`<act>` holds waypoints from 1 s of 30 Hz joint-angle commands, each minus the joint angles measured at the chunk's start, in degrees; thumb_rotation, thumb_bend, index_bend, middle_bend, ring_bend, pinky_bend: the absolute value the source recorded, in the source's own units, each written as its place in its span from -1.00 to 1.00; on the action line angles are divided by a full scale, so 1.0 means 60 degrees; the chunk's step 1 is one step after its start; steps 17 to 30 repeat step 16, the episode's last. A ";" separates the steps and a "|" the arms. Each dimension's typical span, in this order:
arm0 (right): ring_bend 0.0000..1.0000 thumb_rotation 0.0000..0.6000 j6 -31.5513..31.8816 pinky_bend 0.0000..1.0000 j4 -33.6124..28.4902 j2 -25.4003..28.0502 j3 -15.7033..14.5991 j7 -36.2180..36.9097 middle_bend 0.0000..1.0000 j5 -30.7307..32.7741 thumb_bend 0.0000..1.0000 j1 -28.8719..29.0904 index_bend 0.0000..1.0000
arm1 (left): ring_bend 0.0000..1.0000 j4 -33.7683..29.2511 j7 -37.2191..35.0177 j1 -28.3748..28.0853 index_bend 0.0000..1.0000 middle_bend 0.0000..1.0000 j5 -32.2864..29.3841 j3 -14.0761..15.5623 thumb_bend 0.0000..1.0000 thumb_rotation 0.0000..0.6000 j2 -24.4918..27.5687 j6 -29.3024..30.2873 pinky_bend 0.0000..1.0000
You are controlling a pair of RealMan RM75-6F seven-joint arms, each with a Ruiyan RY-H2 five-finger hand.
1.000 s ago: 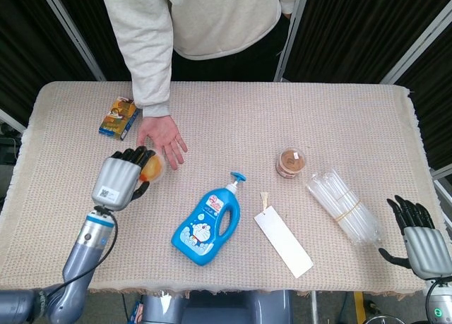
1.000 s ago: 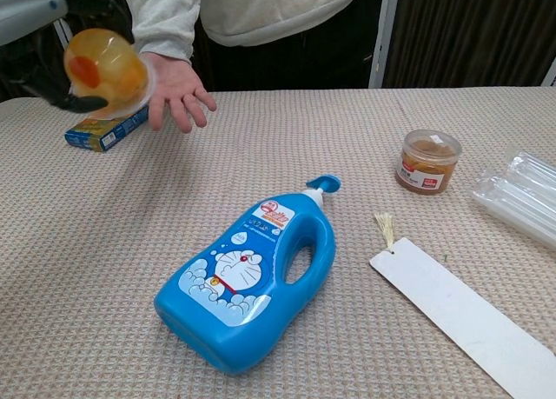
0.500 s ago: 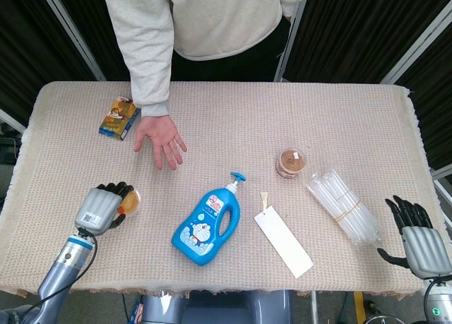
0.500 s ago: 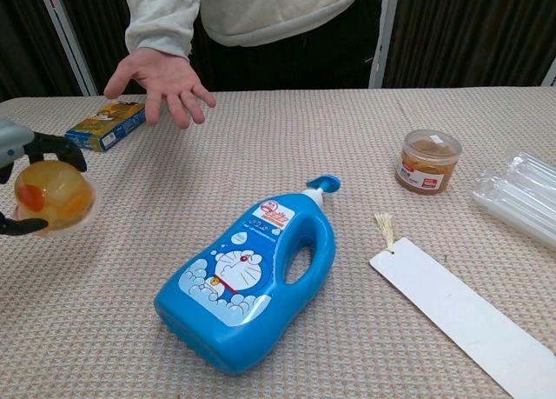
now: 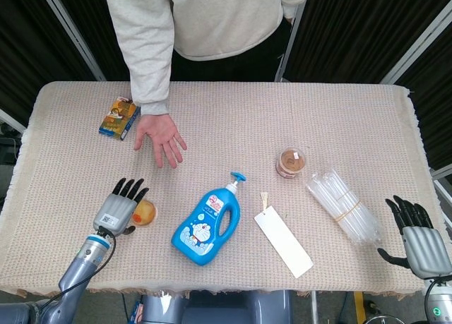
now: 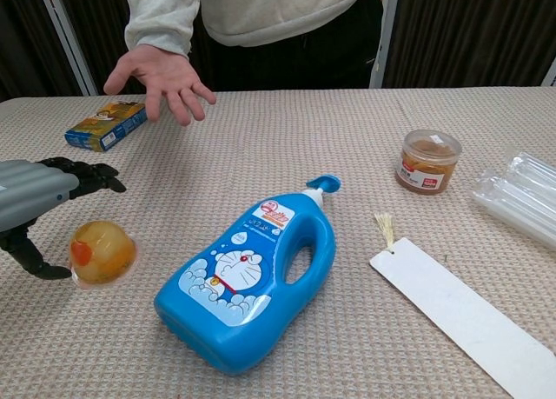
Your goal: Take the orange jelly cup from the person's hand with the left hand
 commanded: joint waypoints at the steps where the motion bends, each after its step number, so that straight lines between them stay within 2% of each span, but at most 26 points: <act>1: -1.00 1.00 0.0015 -1.00 -0.0002 0.0001 -0.0003 -0.0012 -1.00 -0.0016 -0.81 -0.0004 -0.89 | -1.00 -0.0431 -0.0255 0.0205 -0.81 -1.00 0.0289 -0.0041 -0.63 1.00 0.0412 0.0344 -1.00; 5: -1.00 1.00 0.0027 -1.00 0.0003 -0.0012 -0.0003 -0.0041 -1.00 -0.0020 -0.81 -0.0008 -0.89 | -1.00 -0.0966 -0.0910 0.0652 -0.82 -1.00 0.1050 0.0088 -0.64 1.00 0.1093 0.1041 -1.00; 9: -1.00 1.00 0.0046 -1.00 0.0006 -0.0029 -0.0002 -0.0098 -1.00 -0.0044 -0.81 -0.0006 -0.89 | -1.00 -0.1195 -0.1931 0.1432 -0.82 -1.00 0.2147 0.0404 -0.64 1.00 0.1813 0.2209 -1.00; 16: -1.00 1.00 0.0056 -1.00 0.0006 -0.0121 0.0011 -0.0284 -1.00 -0.0075 -0.81 0.0024 -0.89 | -1.00 -0.0134 -0.2862 0.2645 -0.90 -1.00 0.3436 0.0977 -0.67 1.00 0.2211 0.3738 -1.00; 30: -1.00 1.00 0.0056 -1.00 0.0006 -0.0121 0.0011 -0.0284 -1.00 -0.0075 -0.81 0.0024 -0.89 | -1.00 -0.0134 -0.2862 0.2645 -0.90 -1.00 0.3436 0.0977 -0.67 1.00 0.2211 0.3738 -1.00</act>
